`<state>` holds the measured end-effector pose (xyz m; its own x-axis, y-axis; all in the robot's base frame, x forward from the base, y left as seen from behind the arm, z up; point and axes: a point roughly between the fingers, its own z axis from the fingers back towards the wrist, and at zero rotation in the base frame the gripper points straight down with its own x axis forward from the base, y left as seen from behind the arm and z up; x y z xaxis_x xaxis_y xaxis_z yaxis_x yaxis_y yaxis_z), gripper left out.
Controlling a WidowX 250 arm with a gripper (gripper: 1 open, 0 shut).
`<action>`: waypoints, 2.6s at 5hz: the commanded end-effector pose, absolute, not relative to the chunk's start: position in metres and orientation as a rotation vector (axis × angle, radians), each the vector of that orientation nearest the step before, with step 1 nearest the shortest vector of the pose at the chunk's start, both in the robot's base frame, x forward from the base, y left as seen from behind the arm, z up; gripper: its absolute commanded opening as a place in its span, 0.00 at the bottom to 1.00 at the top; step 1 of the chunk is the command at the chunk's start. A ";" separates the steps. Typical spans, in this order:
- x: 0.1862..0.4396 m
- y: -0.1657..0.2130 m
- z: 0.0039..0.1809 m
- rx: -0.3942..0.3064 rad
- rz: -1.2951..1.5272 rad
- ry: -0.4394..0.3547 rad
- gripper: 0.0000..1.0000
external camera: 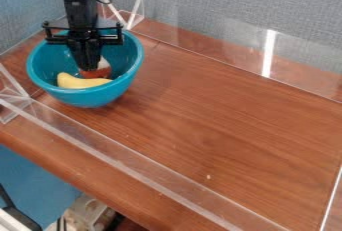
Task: Remove the mushroom from the blue bowl and put it on the table
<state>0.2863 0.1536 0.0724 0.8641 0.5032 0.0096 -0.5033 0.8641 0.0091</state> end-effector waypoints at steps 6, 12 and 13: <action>0.289 0.161 0.132 -0.017 0.491 -0.123 1.00; 0.295 0.160 0.116 -0.025 0.439 -0.095 1.00; 0.296 0.159 0.113 -0.025 0.433 -0.090 1.00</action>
<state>0.2925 0.1556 0.0983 0.9065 0.4211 0.0322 -0.4193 0.9065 -0.0498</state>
